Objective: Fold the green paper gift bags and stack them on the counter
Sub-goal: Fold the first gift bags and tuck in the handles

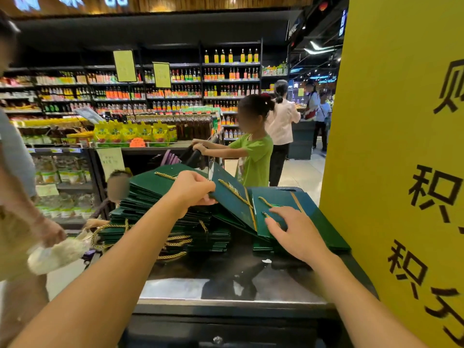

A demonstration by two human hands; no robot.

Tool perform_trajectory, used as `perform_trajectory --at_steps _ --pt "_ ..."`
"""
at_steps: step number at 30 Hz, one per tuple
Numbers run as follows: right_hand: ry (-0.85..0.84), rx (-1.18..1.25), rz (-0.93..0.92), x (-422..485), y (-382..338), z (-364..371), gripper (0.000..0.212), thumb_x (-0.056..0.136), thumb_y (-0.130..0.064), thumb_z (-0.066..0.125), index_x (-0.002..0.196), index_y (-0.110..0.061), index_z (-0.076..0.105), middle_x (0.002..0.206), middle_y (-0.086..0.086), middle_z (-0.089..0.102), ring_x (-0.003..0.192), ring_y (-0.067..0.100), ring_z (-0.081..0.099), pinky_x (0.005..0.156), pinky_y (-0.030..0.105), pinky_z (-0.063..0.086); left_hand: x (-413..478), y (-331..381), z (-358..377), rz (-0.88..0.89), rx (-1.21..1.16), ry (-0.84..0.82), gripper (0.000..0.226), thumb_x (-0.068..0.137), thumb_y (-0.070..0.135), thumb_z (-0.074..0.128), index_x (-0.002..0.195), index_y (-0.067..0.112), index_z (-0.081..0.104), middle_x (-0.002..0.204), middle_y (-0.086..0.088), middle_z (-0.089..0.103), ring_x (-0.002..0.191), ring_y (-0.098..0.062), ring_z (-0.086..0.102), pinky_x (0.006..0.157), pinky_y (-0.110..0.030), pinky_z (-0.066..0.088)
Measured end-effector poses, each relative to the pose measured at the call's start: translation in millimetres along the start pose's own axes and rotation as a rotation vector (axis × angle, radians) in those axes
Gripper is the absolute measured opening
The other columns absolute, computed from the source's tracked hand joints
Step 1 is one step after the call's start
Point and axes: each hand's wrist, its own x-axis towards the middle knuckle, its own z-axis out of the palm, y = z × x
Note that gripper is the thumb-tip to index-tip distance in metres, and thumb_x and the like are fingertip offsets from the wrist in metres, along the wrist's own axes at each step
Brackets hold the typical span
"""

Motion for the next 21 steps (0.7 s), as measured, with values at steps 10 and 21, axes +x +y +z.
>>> perform_trajectory --at_steps 10,21 --pt "0.063 -0.286 -0.114 -3.3 -57.7 31.0 0.039 0.094 -0.044 0.064 0.129 -0.026 0.06 0.112 -0.007 0.064 0.106 0.018 0.057 0.092 0.035 0.043 -10.7 -13.6 -9.7 0.364 0.724 0.008 0.024 0.097 0.042 0.06 0.105 0.02 0.055 0.094 0.002 0.067 0.089 -0.02 0.065 0.078 -0.037 0.055" --pt "0.134 -0.47 -0.17 -5.4 -61.4 45.1 0.038 0.094 -0.034 0.062 0.127 -0.018 0.067 0.104 0.0 0.068 0.099 0.025 0.059 0.088 0.041 0.046 -11.7 -58.4 -37.6 0.373 1.518 -0.06 0.097 0.086 0.08 0.006 0.162 0.02 0.017 0.168 -0.003 0.02 0.155 -0.027 0.014 0.126 -0.044 0.009"
